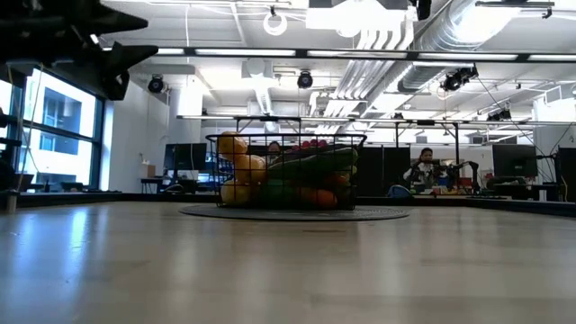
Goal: Build produce basket
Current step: Return to Home Position
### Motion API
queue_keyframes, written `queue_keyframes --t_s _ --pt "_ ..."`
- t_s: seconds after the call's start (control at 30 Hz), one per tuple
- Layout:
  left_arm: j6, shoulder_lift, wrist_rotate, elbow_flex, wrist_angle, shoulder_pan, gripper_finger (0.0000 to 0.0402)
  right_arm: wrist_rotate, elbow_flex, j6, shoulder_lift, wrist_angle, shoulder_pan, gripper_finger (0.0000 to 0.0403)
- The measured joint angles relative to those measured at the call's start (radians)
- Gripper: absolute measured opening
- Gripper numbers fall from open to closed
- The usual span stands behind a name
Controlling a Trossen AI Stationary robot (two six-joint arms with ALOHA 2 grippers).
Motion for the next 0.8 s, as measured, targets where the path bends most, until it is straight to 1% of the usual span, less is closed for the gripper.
queue_keyframes --t_s 0.13,0.23,0.3,0.37,0.47,0.6,0.73,0.8 --pt "-0.022 -0.085 0.0 -0.061 -0.005 0.0 0.0174 0.025 0.0 -0.016 -0.033 -0.04 0.024 0.0197" --pt "-0.04 -0.14 0.001 -0.099 -0.002 0.0 0.0174 0.063 0.0 -0.009 -0.064 -0.111 0.04 0.0197" --pt "-0.048 -0.173 0.015 -0.124 -0.004 0.0 0.0174 0.111 0.0 0.01 -0.089 -0.166 0.055 0.0197" --pt "-0.047 -0.173 0.035 -0.124 -0.028 0.0 0.0174 0.169 -0.001 0.015 -0.114 -0.215 0.075 0.0197" --pt "-0.046 -0.173 0.046 -0.123 -0.021 0.0 0.0174 0.253 -0.026 0.029 -0.162 -0.231 0.11 0.0197" --pt "-0.044 -0.174 0.056 -0.123 0.022 0.0 0.0174 0.301 -0.122 0.059 -0.248 -0.193 0.157 0.0197" --pt "-0.037 -0.174 0.111 -0.123 0.058 0.0 0.0174 0.318 -0.264 0.085 -0.353 -0.084 0.199 0.0197" --pt "-0.036 -0.174 0.116 -0.123 0.06 0.0 0.0174 0.318 -0.336 0.084 -0.406 -0.016 0.217 0.0197"
